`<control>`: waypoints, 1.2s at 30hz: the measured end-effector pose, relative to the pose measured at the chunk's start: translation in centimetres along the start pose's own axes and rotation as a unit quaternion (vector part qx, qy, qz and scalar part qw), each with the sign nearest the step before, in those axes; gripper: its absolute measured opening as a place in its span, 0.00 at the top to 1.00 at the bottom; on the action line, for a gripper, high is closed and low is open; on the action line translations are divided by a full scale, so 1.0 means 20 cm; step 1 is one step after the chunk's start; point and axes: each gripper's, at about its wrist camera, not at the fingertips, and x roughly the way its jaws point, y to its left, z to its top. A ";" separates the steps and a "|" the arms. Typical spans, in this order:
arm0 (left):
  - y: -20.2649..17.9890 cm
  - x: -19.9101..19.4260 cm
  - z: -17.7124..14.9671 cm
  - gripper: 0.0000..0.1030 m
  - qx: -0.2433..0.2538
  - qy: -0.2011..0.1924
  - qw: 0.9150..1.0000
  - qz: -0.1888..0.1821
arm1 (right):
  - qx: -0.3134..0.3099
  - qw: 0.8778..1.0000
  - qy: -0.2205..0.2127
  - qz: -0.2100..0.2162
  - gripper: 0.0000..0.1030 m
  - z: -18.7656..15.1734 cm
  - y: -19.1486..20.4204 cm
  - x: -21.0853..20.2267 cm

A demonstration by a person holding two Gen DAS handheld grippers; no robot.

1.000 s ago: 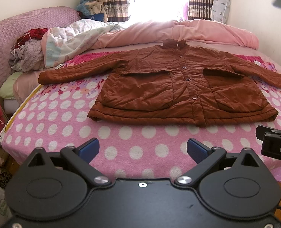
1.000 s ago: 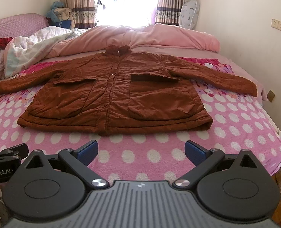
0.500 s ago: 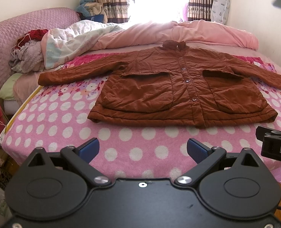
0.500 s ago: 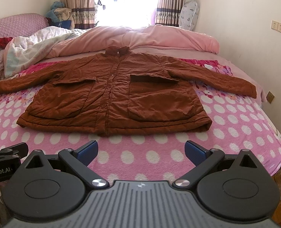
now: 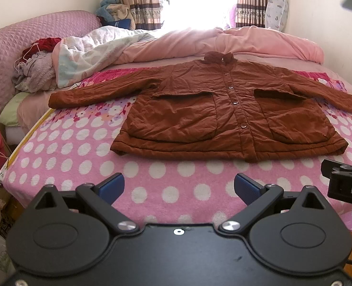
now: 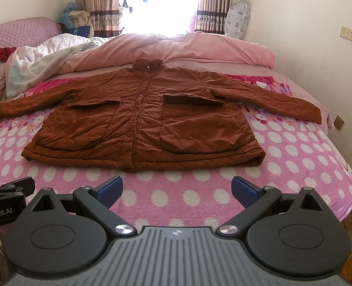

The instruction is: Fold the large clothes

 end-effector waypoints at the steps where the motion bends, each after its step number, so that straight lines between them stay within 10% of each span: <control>1: 0.00 0.00 0.00 0.02 0.000 -0.001 1.000 0.000 | 0.000 1.000 0.000 0.000 0.00 0.00 0.00 0.00; 36: 0.02 0.05 0.03 0.02 -0.006 0.008 1.000 -0.006 | -0.002 1.000 0.005 -0.001 0.00 0.03 0.00 0.02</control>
